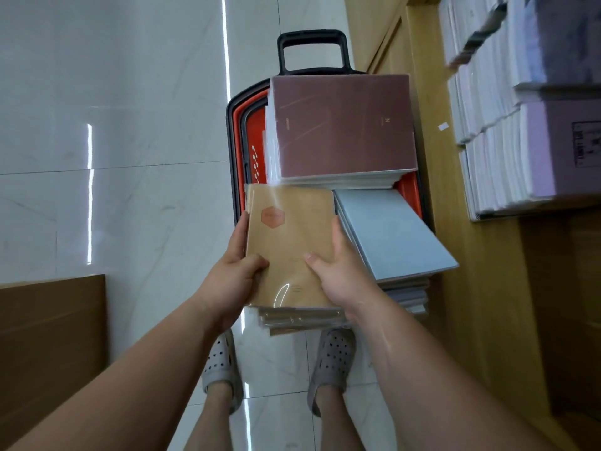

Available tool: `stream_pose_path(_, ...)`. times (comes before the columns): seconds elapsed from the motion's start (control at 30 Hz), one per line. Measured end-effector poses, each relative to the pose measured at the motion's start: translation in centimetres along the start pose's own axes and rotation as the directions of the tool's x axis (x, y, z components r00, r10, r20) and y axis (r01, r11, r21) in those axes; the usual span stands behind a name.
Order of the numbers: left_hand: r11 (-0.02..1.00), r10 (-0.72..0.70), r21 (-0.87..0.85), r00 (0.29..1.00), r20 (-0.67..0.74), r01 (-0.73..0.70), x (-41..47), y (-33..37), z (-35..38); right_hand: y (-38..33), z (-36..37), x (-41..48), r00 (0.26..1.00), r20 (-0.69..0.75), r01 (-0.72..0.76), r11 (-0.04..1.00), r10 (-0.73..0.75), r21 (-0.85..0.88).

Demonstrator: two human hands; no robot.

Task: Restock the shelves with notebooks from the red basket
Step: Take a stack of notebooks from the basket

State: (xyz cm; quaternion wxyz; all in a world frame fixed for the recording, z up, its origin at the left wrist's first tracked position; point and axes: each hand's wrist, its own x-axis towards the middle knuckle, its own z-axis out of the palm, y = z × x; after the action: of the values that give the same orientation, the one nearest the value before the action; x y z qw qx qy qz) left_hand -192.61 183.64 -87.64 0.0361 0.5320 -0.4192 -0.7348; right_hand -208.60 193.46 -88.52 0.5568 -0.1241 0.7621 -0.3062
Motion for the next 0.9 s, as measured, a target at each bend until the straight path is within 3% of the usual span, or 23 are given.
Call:
stream_pose_path(0.13, 1.0, -0.006, 0.009, 1.0, 0.006, 0.006, -0.3, 0.1, 0.3, 0.5, -0.7, -0.3, 1.0, 0.019, -0.024, 0.992, 0.022, 0.122)
stream_pose_path(0.53, 1.0, -0.008, -0.001, 1.0, 0.02, 0.008, -1.0, -0.1, -1.0, 0.6, 1.6, -1.9, 0.998, -0.054, -0.009, 0.996, 0.014, 0.087)
stream_pose_path(0.77, 0.998, -0.064, 0.031, 0.994, 0.089, 0.061, -5.2, -0.7, -3.6, 2.2, 4.9, -6.6, 0.991, -0.127, -0.008, 0.987, 0.029, 0.163)
stream_pose_path(0.9, 0.996, -0.077, 0.059, 0.989, 0.129, 0.07, -6.6, -0.7, -4.8, 2.3, 6.5, -8.1, 0.965, -0.258, -0.048, 0.999, 0.053, 0.025)
